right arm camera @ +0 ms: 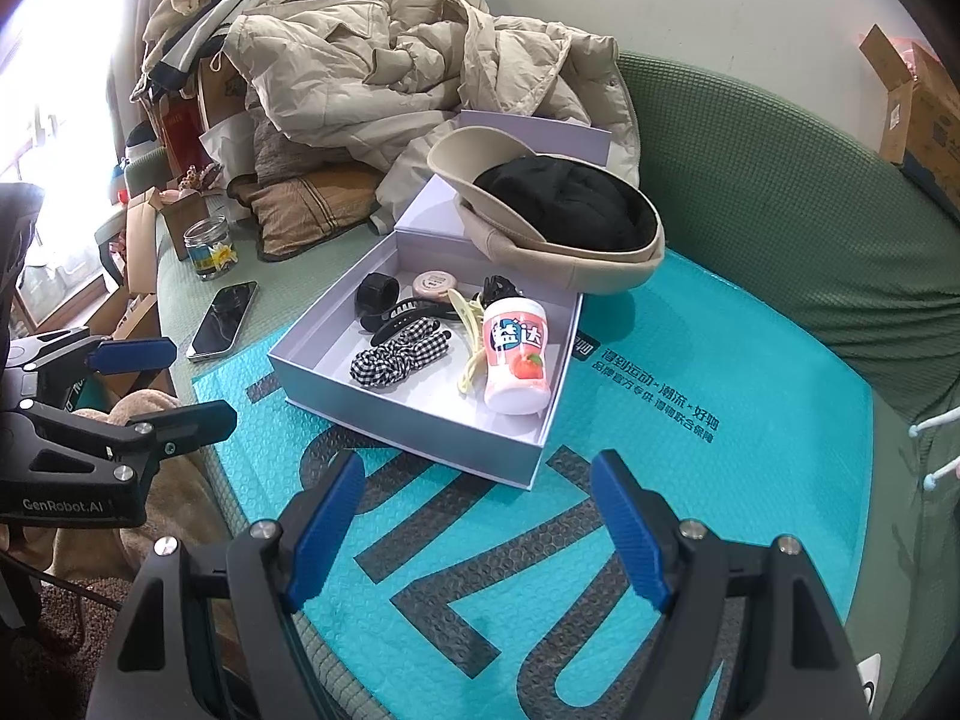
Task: Organize objects
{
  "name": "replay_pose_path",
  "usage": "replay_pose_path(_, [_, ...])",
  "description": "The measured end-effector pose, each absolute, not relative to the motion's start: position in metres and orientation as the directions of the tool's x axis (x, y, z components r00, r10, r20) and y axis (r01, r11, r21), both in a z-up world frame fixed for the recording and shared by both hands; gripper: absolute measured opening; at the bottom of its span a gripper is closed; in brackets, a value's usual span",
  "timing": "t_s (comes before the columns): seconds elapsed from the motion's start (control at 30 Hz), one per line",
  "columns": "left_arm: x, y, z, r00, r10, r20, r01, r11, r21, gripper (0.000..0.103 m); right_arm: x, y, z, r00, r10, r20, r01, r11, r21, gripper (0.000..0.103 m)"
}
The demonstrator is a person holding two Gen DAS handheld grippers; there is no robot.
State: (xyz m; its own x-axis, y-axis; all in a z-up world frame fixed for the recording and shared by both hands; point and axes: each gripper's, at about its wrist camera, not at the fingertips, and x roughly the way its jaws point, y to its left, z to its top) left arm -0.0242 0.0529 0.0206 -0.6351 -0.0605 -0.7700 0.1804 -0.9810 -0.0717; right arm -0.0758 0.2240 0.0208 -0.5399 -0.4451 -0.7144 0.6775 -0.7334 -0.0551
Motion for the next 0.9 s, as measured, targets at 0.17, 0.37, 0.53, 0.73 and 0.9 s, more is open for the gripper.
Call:
replay_pose_path(0.17, [-0.0246,0.0526,0.0202,-0.633,-0.062,-0.772,0.182,-0.981,-0.071,0.08,-0.0765,0.2239,0.02,-0.539,-0.445,-0.715,0.678,-0.733,-0.054,0.079])
replay_pose_path(0.37, [-0.0236,0.0515,0.0187,-0.629,-0.072,-0.774,0.186,-0.981,-0.06,0.08,-0.0778,0.224,0.0177,-0.537,-0.444,-0.718,0.679,-0.732,-0.055,0.079])
replay_pose_path(0.53, [-0.023,0.0515,0.017,-0.625,-0.072,-0.777,0.183,-0.982,-0.056,0.08,-0.0782,0.2232,0.0153,-0.533,-0.441,-0.722,0.679,-0.732,-0.054,0.079])
replay_pose_path(0.73, [-0.0241,0.0517,0.0165,-0.629,-0.083,-0.773,0.189,-0.981,-0.048,0.08,-0.079,0.2234,0.0139,-0.529,-0.44,-0.726,0.678,-0.733,-0.05,0.079])
replay_pose_path(0.9, [-0.0257,0.0536,0.0159,-0.639,-0.092,-0.763,0.188,-0.981,-0.039,0.082,-0.081,0.2248,0.0107,-0.524,-0.436,-0.732,0.676,-0.736,-0.046,0.079])
